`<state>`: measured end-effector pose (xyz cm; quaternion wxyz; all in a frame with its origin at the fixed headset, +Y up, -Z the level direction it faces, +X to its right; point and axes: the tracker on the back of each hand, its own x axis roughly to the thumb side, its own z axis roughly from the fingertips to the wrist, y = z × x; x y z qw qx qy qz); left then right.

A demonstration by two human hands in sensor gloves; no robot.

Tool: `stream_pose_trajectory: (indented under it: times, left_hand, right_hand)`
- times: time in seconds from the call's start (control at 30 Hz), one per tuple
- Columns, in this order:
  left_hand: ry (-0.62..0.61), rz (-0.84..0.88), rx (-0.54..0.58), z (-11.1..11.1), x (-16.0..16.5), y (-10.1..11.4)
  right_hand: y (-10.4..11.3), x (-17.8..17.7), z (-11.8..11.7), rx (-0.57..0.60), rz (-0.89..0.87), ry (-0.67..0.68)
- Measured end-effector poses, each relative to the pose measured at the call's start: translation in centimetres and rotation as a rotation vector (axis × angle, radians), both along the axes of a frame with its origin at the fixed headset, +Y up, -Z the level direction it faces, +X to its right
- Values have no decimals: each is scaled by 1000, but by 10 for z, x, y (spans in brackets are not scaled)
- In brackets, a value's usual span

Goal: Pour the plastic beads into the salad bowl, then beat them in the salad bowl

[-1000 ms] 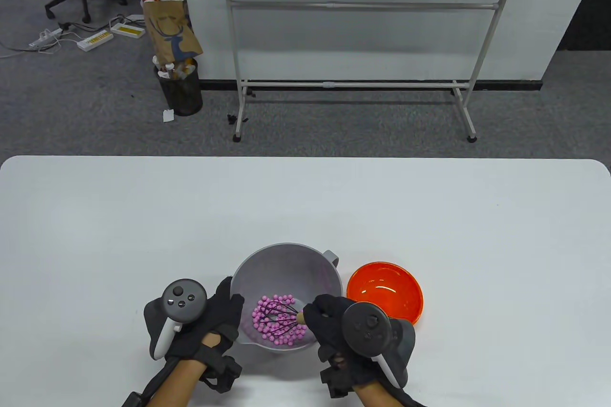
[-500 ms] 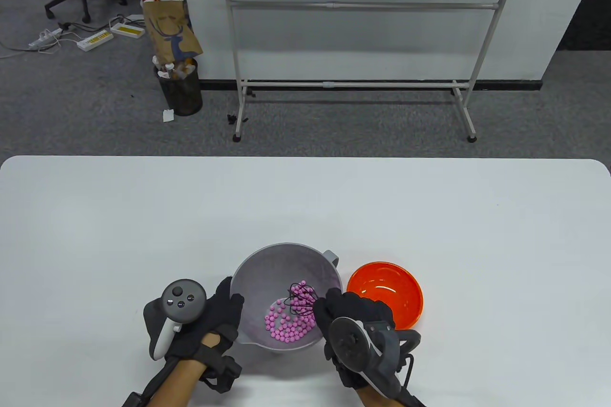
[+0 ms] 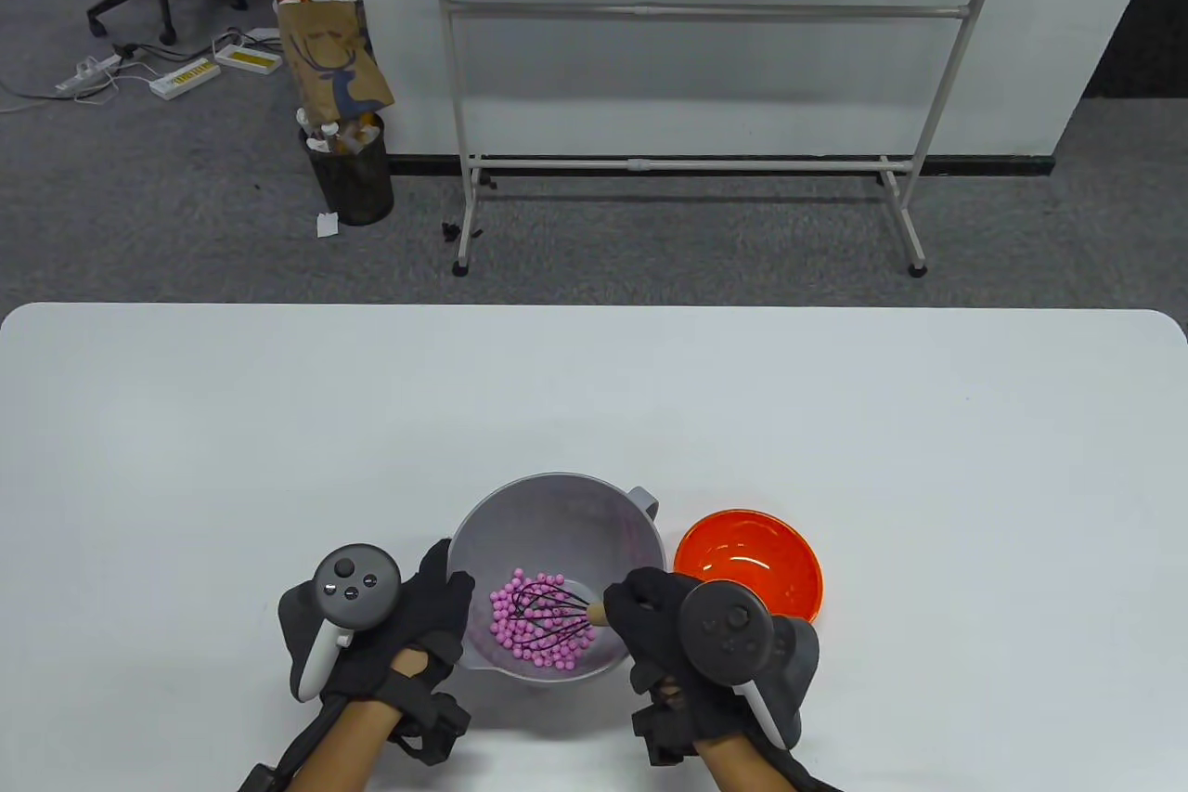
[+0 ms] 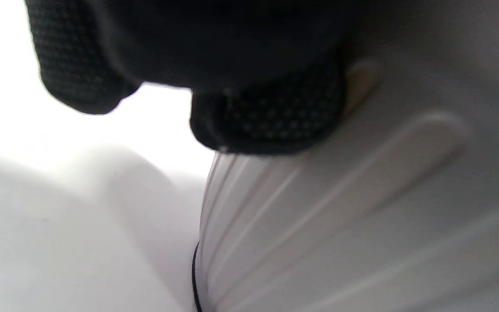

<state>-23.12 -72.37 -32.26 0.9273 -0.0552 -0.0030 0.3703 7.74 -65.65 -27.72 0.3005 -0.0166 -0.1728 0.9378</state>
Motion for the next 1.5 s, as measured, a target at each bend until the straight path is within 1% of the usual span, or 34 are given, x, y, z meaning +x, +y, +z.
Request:
stream_pose_trajectory:
  times: [0.23,0.37,0.5,0.57,0.7,0.73,0.77,0.8,0.87,0.93,0.97,1.07,1.13,1.23,1.3,1.5]
  left_hand:
    - [-2,3,-3,0,0,0]
    - [-3,3,-4,0,0,0]
    - [-2,2,-5,0,0,0]
    - [-2,2,-5,0,0,0]
    - [-1,0,-5,0,0,0]
    - [-1,1,-5,0,0,0]
    - [-1,1,-5,0,0,0]
    - [-1,0,-4,0,0,0]
    - [0,2,-4,0,0,0]
    - [-1,1,-5,0,0,0]
    - [-1,2,-4,0,0,0]
    - [-1,5,-6,0,0,0]
    - [-1,4,-6,0,0,0]
    - [-1,5,-6,0,0,0]
    - [-1,5,-6,0,0,0]
    - [-1,7,-6,0,0,0]
  right_hand:
    - [2,-3,1,87,122,-46]
    - [9,-2,6,126,200,-72]
    - [20,-7,15,162,276,-61]
    - [25,-12,19,154,317,-18]
    - [28,-11,19,65,221,49]
    - [27,-10,17,39,190,65]
    - [22,-9,14,-12,128,100]
    - [19,-9,12,-30,97,103]
    - [12,-7,9,7,48,72]
    - [7,-6,6,1,57,54]
    - [4,-7,6,35,56,32]
    - [2,-10,5,74,112,4]
    - [2,-10,4,88,127,-5]
    - [5,-11,6,143,211,-39]
    - [7,-11,9,150,224,-50]
    - [19,-16,19,183,334,-54]
